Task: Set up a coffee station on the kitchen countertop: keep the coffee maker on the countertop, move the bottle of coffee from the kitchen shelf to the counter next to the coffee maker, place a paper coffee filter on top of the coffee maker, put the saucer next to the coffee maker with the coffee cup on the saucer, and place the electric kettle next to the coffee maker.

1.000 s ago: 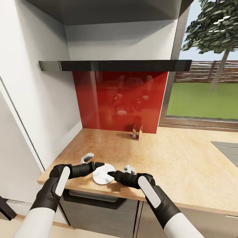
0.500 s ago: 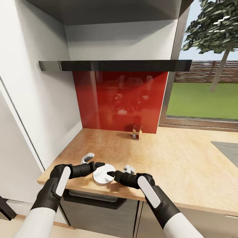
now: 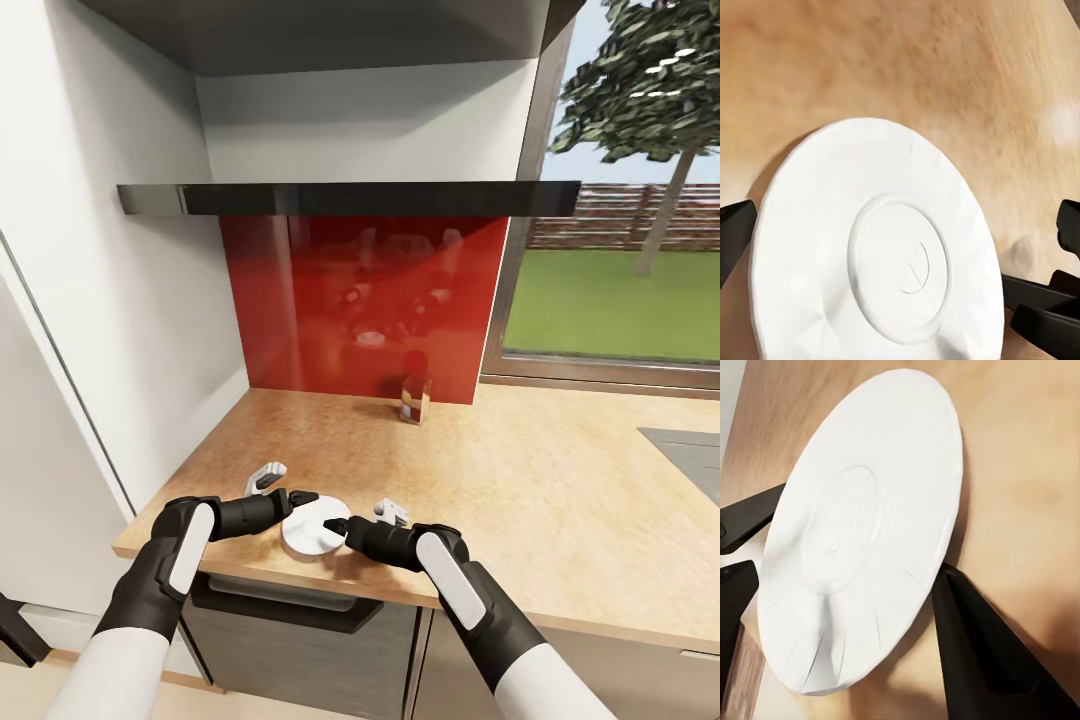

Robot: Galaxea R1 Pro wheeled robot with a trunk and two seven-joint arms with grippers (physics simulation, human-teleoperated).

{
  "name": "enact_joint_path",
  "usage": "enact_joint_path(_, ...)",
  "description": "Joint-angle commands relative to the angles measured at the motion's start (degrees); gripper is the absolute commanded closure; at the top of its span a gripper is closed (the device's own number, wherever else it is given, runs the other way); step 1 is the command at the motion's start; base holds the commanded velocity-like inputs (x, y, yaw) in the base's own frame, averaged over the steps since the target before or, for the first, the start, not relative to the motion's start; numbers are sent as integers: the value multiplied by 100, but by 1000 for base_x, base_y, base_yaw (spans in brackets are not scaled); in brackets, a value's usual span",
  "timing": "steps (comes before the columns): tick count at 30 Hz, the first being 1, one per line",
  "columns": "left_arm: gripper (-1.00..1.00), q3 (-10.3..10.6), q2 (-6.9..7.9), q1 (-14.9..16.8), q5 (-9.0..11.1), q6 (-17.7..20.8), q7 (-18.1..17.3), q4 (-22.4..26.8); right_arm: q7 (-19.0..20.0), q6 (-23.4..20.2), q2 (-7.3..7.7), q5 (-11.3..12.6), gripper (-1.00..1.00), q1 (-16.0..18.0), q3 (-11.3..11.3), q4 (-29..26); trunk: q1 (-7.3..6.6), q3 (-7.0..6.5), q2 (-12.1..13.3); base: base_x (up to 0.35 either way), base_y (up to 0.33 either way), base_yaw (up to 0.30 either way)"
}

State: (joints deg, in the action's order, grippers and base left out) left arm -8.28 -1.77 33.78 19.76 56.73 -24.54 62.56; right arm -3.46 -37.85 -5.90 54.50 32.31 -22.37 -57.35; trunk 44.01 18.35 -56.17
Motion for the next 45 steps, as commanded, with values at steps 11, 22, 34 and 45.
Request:
enact_joint_path(11, -100, -23, -16, 6, -16, 35, -42, 2, -40, -21, 1, 34, -100, 3, -5, -4, 1, 8, -5, 0, 0, 0)
enact_joint_path(22, -100, -20, -16, 6, -13, 39, -42, 2, -40, -21, 1, 34, -100, 3, -5, -4, 1, 8, -5, 0, 0, 0)
enact_joint_path(34, -100, -31, -150, 6, -8, 37, -42, 2, -40, -21, 1, 34, -100, 3, -5, -4, 1, 8, -5, 0, 0, 0)
enact_joint_path(45, -100, -59, -157, 6, -8, 39, -42, 2, -40, -21, 1, 34, 100, 3, -5, -4, 1, 8, -5, 0, 0, 0)
